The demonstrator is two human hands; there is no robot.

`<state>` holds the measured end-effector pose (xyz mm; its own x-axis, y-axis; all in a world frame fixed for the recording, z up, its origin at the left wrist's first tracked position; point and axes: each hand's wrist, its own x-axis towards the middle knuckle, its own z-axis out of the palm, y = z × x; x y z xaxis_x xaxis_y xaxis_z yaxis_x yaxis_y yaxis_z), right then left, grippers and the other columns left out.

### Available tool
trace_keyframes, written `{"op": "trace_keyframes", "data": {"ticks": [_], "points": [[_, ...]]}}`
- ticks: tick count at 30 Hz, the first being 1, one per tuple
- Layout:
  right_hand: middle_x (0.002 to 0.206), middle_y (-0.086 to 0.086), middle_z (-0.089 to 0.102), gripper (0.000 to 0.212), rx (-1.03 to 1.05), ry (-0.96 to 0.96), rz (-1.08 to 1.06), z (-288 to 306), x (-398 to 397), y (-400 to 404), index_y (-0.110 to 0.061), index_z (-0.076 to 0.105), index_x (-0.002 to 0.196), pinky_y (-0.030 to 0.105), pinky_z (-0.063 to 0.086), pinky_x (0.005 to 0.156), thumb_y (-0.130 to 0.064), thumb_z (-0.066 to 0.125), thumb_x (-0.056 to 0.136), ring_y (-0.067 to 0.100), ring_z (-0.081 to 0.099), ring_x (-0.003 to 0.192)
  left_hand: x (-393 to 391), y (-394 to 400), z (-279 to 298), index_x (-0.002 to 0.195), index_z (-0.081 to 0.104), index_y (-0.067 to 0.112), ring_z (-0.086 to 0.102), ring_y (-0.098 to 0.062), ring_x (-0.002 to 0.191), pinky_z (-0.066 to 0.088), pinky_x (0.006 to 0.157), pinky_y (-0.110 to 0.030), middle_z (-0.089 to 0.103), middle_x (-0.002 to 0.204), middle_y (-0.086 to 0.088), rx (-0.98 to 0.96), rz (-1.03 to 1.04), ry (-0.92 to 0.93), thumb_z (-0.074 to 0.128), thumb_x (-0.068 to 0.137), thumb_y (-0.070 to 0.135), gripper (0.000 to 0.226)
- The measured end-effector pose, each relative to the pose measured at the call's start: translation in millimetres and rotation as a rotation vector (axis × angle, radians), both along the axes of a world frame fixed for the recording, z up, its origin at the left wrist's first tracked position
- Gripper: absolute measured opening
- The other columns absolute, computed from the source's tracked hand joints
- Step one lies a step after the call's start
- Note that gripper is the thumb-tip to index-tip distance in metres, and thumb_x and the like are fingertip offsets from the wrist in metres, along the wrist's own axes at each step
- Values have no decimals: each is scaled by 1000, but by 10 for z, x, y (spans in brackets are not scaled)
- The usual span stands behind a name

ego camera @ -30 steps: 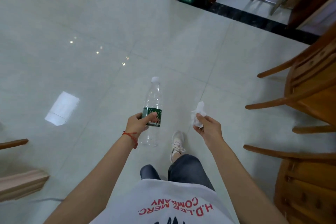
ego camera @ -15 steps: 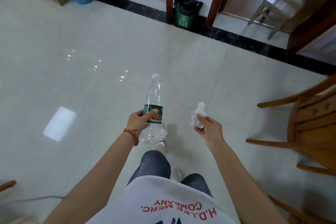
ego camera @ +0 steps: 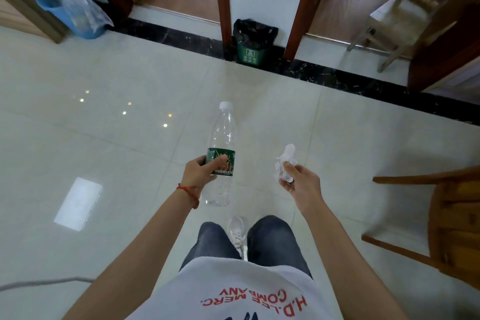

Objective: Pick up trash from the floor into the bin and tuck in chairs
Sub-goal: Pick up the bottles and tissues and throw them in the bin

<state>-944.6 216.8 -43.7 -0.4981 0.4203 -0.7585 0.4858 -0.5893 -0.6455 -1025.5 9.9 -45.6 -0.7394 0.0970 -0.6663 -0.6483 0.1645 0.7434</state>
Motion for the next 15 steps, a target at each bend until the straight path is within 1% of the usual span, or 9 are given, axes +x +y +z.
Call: {"op": "trace_keyframes", "data": {"ticks": [2,4,6,9,12,15], "points": [[84,8,64,6,3,-9,6,-17,-308,113,-6,63,78,24,56,64,-9,65,82,18,61,78,-290,135,-15,80,63,17,61,-23,90,51,82,-32,67,87,-8,6,1,0,68,78,24,9],[82,8,64,7,8,-26,4,-50,-621,243,-5,63,77,26,56,66,-10,66,81,18,61,75,-580,283,-43,79,64,17,61,-21,86,50,79,-30,67,83,-5,-1,3,-2,68,78,24,8],[83,9,64,8,1,-23,4,-92,-964,404,-4,63,77,26,56,67,-9,67,80,18,62,76,-904,451,-66,79,65,17,61,-20,84,50,78,-30,67,82,-4,-3,14,-2,69,77,24,9],[85,9,65,7,-25,3,0,-122,-1504,685,-3,64,78,23,57,62,-9,67,80,18,62,78,-1415,719,-75,81,66,14,61,-19,84,50,80,-31,67,82,-5,-3,27,3,69,77,24,12],[88,9,66,6,-23,-1,-2,-97,-1997,964,-4,65,80,22,55,58,-9,67,81,19,63,81,-1906,999,-25,80,64,15,61,-20,85,50,82,-32,67,84,-6,-4,27,7,68,78,24,9],[89,9,66,6,-16,1,15,-49,-2445,1196,-4,65,80,21,54,56,-9,66,81,19,63,83,-2361,1241,30,78,64,16,61,-20,84,51,80,-31,66,84,-7,-2,23,27,67,79,23,7]]}}
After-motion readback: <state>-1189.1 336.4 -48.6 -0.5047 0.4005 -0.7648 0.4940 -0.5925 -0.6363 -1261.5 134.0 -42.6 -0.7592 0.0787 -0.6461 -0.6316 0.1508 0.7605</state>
